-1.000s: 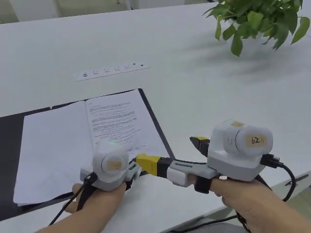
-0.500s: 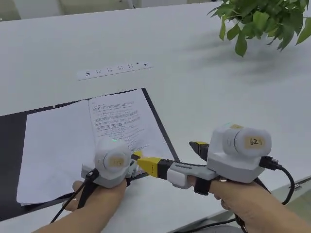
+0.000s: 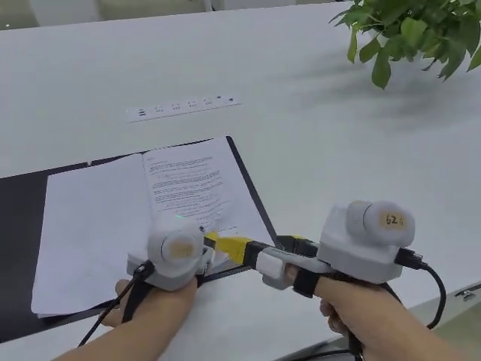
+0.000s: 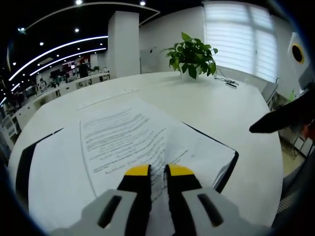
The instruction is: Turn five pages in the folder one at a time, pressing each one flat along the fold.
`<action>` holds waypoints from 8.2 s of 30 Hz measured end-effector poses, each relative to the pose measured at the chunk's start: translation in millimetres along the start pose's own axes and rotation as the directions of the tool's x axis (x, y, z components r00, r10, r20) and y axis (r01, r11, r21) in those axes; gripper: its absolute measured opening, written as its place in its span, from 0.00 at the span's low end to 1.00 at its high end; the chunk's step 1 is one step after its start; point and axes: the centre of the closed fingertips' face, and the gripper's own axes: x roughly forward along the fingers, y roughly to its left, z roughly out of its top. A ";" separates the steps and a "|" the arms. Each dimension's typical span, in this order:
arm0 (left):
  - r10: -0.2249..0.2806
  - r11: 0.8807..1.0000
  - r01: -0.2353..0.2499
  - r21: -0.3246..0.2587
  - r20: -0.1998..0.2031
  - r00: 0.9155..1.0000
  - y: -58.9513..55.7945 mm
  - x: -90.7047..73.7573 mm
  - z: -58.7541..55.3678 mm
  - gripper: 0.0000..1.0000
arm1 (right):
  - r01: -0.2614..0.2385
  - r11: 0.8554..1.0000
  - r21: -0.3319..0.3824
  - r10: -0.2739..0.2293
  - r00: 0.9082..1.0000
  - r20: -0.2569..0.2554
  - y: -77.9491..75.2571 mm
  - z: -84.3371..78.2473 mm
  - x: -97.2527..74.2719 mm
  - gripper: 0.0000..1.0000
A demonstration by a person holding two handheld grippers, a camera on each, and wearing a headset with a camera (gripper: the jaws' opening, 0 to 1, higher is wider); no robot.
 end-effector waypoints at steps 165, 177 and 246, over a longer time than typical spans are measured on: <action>0.331 0.908 -0.315 -0.277 0.013 0.944 195.4 -283.1 -65.2 0.27 | -0.147 0.894 -0.423 -0.006 0.940 -0.340 158.0 -161.7 173.2 0.05; 0.266 0.933 -0.256 -0.254 0.006 0.964 183.1 -258.9 -56.0 0.26 | -0.205 0.912 -0.356 0.084 0.942 -0.326 165.2 -159.7 155.6 0.00; 0.260 0.950 -0.262 -0.172 -0.038 0.965 157.2 -155.6 -89.8 0.26 | -0.001 0.961 -0.276 0.009 1.000 0.027 44.3 15.0 241.2 0.00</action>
